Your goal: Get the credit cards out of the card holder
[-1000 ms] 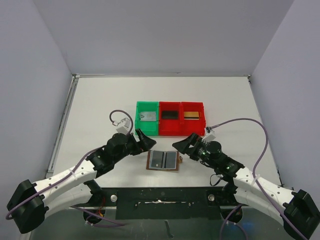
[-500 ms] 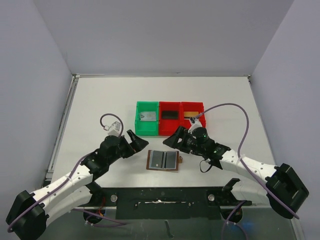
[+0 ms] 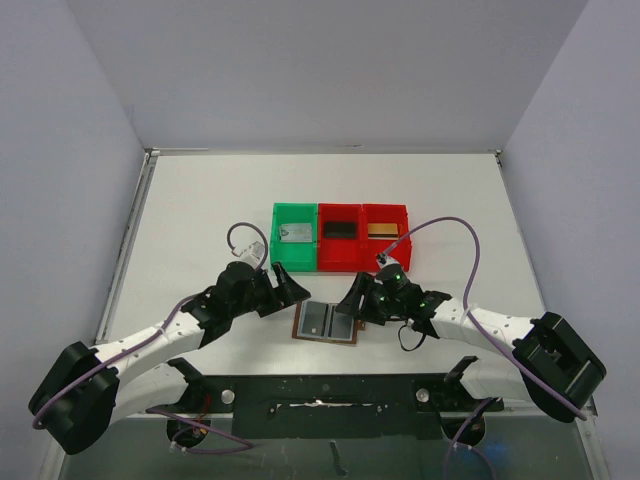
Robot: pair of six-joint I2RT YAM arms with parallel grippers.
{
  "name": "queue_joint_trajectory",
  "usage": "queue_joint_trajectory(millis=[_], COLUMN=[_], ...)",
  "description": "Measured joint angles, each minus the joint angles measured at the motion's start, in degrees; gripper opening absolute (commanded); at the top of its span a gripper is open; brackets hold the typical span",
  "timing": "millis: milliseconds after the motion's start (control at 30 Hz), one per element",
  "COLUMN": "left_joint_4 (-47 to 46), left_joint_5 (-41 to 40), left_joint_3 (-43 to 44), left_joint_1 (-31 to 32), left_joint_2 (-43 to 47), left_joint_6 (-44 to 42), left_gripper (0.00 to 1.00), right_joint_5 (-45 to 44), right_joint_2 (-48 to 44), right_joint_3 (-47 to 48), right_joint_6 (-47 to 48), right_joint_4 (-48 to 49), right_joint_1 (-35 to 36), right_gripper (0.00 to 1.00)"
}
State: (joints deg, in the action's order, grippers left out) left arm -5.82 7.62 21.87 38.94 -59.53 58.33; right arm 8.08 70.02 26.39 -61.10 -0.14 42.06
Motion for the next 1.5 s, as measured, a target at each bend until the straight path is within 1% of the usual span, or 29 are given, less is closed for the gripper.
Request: queue_joint_trajectory(millis=[267,433,600,733,833,1000,1200,1367,1500], left_joint_4=[-0.96,-1.09,-1.36,-1.79,-1.92,-2.62,-2.54,-1.40,1.01], left_joint_5=[2.64,2.80,2.93,3.54,4.00,4.68,4.63,4.11,3.52], left_joint_3=[4.66,7.17,9.51,10.47,11.04,11.85,12.26,13.09,15.41], left_joint_1=[2.19,4.39,7.28,8.04,8.31,9.27,10.19,10.49,11.50], left_joint_2=[-6.99,-11.32,-16.28,-19.26,-21.00,-22.56,-23.82,-25.03,-27.54], left_joint_6=[-1.97,-2.27,-2.58,-2.69,-3.02,-3.15,-3.52,-4.22,-5.14], left_gripper=[0.66,0.58,0.52,0.48,0.47,0.45,0.44,0.45,0.45], right_joint_5=[0.07,0.11,0.11,0.61,1.31,1.60,1.36,1.27,1.22], right_joint_2=[-0.39,-0.94,-1.22,-0.13,2.01,2.89,3.37,3.41,3.50], right_joint_3=[-0.46,-0.42,-0.85,-2.73,-4.28,-5.14,-5.88,-6.08,-6.08], right_joint_6=[0.07,-0.39,-0.85,-1.25,-2.23,-3.78,-5.55,-5.95,-6.05], right_joint_4=[-1.01,-1.20,-0.20,1.27,2.95,6.08,7.58,8.00,8.02], right_joint_1=[-0.02,-0.02,-0.20,-0.85,-1.18,-1.25,-1.27,-1.27,-1.27], right_gripper=[0.50,0.46,0.41,0.37,0.36,0.32,0.29,0.29,0.28])
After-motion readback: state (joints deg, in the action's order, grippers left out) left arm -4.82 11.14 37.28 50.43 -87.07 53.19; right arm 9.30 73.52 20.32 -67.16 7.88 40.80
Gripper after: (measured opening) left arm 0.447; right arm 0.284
